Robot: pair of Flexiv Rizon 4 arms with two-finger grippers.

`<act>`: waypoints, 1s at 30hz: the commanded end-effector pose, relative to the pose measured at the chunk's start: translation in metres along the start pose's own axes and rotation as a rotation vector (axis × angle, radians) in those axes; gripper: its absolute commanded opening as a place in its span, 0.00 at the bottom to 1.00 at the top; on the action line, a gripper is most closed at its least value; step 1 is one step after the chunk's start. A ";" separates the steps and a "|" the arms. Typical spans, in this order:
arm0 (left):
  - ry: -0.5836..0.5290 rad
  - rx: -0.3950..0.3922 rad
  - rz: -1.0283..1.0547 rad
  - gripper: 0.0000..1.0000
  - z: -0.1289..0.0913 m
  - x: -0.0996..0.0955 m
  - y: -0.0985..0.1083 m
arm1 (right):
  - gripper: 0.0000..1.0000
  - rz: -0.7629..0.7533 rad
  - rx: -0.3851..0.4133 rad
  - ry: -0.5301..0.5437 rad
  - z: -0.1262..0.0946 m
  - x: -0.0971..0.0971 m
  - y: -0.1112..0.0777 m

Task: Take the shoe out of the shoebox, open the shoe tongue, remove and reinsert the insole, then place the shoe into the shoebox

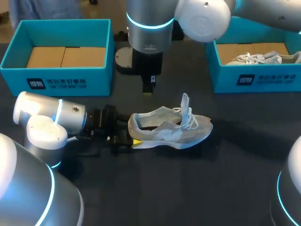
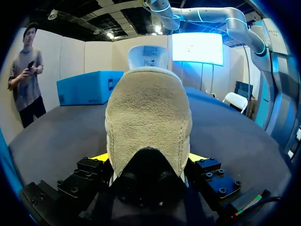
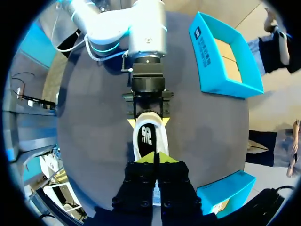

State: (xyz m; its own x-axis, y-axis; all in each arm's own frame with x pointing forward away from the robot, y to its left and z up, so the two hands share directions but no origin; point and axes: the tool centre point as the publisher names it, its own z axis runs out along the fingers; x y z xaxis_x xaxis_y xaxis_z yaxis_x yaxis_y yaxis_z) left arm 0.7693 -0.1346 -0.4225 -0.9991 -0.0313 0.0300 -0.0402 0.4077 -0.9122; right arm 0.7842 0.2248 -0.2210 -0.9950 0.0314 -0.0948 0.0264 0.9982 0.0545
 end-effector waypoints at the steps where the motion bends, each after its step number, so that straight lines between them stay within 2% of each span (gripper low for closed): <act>1: -0.001 0.001 0.000 0.00 0.001 0.000 0.004 | 0.00 0.026 -0.012 -0.006 0.018 0.005 -0.004; 2: -0.001 0.001 0.000 0.00 0.001 0.000 0.004 | 0.00 0.034 0.023 -0.002 0.026 0.007 -0.006; 4: -0.001 0.001 0.000 0.00 0.001 0.000 0.004 | 0.00 0.042 0.003 -0.017 0.037 0.010 -0.010; 7: -0.001 0.001 0.000 0.00 0.001 0.000 0.004 | 0.00 0.053 0.037 0.002 0.053 0.013 -0.015; 8: -0.001 0.001 0.000 0.00 0.001 0.000 0.004 | 0.00 0.048 0.016 -0.011 0.057 0.013 -0.016; 9: -0.001 0.001 0.000 0.00 0.001 0.000 0.004 | 0.00 0.049 0.013 -0.013 0.062 0.013 -0.017; 11: -0.001 0.001 0.000 0.00 0.001 0.000 0.004 | 0.00 0.037 0.054 0.009 0.073 0.013 -0.019; 13: -0.001 0.001 0.000 0.00 0.001 0.000 0.004 | 0.00 0.030 0.032 0.003 0.082 0.011 -0.020; 16: -0.001 0.001 0.000 0.00 0.001 0.000 0.004 | 0.00 0.016 0.045 0.031 0.095 0.006 -0.023; 21: -0.001 0.001 0.000 0.00 0.001 0.000 0.004 | 0.00 -0.002 0.035 0.067 0.112 0.002 -0.028; 30: -0.001 0.001 0.000 0.00 0.001 0.000 0.004 | 0.00 -0.005 0.039 0.103 0.127 0.005 -0.038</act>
State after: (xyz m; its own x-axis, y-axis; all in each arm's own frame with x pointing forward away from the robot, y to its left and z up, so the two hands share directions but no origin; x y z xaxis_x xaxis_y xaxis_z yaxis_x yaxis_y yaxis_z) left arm 0.7693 -0.1345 -0.4225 -0.9991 -0.0313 0.0300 -0.0402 0.4076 -0.9123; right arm 0.7895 0.1943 -0.3452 -0.9997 0.0232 0.0043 0.0232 0.9997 0.0107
